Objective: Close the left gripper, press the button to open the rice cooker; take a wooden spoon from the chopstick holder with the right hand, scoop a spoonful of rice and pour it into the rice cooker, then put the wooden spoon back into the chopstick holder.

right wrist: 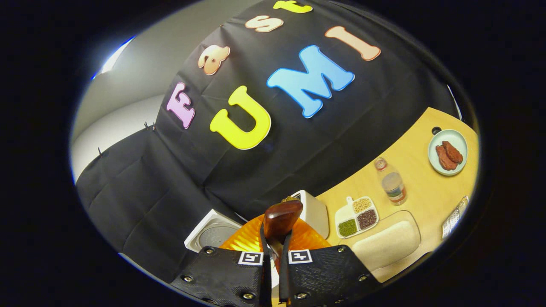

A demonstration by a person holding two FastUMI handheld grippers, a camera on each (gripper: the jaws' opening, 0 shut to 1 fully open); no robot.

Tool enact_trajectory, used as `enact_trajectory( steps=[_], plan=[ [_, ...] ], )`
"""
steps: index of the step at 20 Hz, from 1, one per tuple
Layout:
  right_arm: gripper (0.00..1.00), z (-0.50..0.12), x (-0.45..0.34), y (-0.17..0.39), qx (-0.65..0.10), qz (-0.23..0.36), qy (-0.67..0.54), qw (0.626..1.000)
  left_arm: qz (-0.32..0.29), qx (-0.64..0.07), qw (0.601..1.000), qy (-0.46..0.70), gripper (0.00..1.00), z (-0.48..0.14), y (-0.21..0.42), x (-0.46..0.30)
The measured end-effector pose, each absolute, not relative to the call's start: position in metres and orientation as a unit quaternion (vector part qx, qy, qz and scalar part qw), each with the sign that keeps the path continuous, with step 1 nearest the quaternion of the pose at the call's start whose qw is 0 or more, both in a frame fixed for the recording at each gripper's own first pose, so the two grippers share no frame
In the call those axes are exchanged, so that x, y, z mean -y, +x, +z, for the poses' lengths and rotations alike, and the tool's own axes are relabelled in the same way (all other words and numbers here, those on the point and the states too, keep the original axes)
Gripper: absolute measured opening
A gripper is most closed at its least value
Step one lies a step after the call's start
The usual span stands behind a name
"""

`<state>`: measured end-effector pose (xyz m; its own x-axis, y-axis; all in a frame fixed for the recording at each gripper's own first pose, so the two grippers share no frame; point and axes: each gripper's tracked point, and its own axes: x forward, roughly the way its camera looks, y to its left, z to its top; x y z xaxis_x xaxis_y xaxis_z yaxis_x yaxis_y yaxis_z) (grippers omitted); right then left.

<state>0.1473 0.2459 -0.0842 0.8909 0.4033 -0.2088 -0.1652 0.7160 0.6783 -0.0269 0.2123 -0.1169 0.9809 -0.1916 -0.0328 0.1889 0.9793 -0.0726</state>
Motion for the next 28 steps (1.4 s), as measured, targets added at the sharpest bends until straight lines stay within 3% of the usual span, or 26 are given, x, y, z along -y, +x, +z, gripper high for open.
enact_trajectory(
  steps=[2,14,28],
  plan=[
    [0.07,-0.087,-0.213,0.137,-0.173,0.139,0.345,0.912,-0.107,-0.018,0.994,-0.032,0.89,-0.113,-0.024,-0.192],
    [0.07,-0.091,-0.077,0.102,-0.144,0.071,0.317,0.935,-0.155,-0.028,0.987,-0.017,0.93,-0.104,-0.006,-0.094],
    [0.07,-0.178,0.04,0.107,-0.182,-0.039,0.215,0.959,-0.122,-0.056,0.991,0.004,0.9,-0.109,-0.009,-0.084]
  ],
)
